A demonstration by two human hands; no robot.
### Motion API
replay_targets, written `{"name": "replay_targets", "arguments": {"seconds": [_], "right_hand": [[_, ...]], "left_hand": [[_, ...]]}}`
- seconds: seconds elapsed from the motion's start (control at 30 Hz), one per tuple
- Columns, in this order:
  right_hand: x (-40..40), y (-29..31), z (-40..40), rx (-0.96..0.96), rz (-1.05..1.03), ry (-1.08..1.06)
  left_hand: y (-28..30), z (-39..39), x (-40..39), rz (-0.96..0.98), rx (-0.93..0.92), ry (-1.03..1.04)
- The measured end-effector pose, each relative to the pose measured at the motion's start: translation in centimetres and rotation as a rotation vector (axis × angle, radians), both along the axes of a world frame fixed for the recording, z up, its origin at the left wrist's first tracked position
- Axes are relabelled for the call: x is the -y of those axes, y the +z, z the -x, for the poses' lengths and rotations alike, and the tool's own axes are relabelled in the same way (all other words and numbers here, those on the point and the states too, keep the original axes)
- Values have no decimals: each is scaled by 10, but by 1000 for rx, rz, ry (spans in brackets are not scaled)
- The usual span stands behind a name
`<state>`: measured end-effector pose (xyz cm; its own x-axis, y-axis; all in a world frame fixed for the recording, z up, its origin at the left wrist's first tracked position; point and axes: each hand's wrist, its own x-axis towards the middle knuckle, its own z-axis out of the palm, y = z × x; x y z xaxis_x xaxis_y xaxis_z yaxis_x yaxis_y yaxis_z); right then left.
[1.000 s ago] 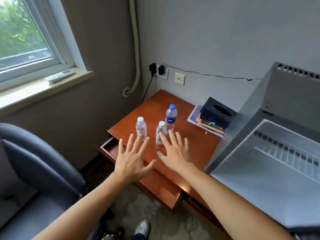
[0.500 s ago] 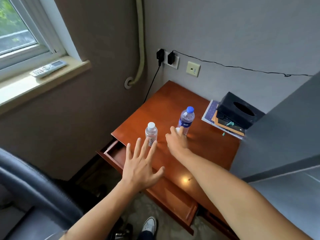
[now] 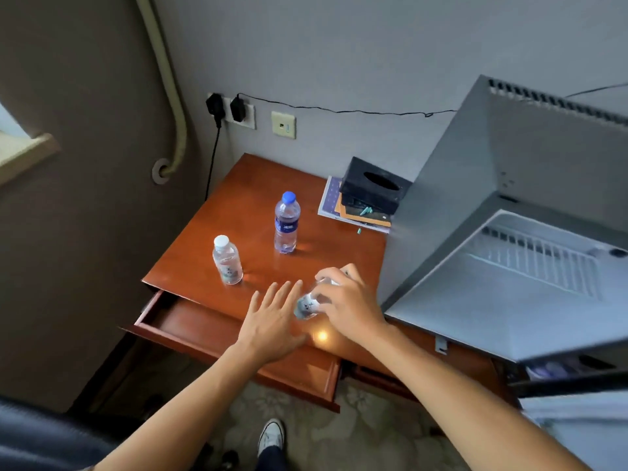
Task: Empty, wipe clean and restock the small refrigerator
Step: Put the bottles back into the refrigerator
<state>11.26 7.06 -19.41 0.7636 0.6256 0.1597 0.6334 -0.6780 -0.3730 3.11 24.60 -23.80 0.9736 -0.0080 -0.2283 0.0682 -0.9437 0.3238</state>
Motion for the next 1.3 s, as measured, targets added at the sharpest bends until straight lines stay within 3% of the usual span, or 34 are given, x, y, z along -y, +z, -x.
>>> {"name": "replay_targets", "arguments": {"seconds": [0.1, 0.2, 0.33, 0.43, 0.57, 0.83, 0.97, 1.3], "right_hand": [[56, 18, 28, -111, -192, -146], [118, 29, 60, -213, -341, -328], [194, 25, 110, -157, -283, -460], [245, 17, 153, -32, -18, -525], [297, -3, 204, -82, 209, -633], [385, -29, 263, 1, 150, -992], [408, -35, 264, 10, 163, -1153], [421, -53, 238, -34, 190, -1392]], "left_hand": [[0, 3, 33, 275, 4, -59], [13, 10, 75, 353, 77, -140], [28, 18, 140, 235, 37, -334], [32, 28, 192, 180, 46, -480], [36, 47, 265, 66, 81, -676], [22, 56, 389, -24, 274, -1010], [18, 46, 438, -106, 379, -1072], [5, 9, 490, -195, 408, -1201]]}}
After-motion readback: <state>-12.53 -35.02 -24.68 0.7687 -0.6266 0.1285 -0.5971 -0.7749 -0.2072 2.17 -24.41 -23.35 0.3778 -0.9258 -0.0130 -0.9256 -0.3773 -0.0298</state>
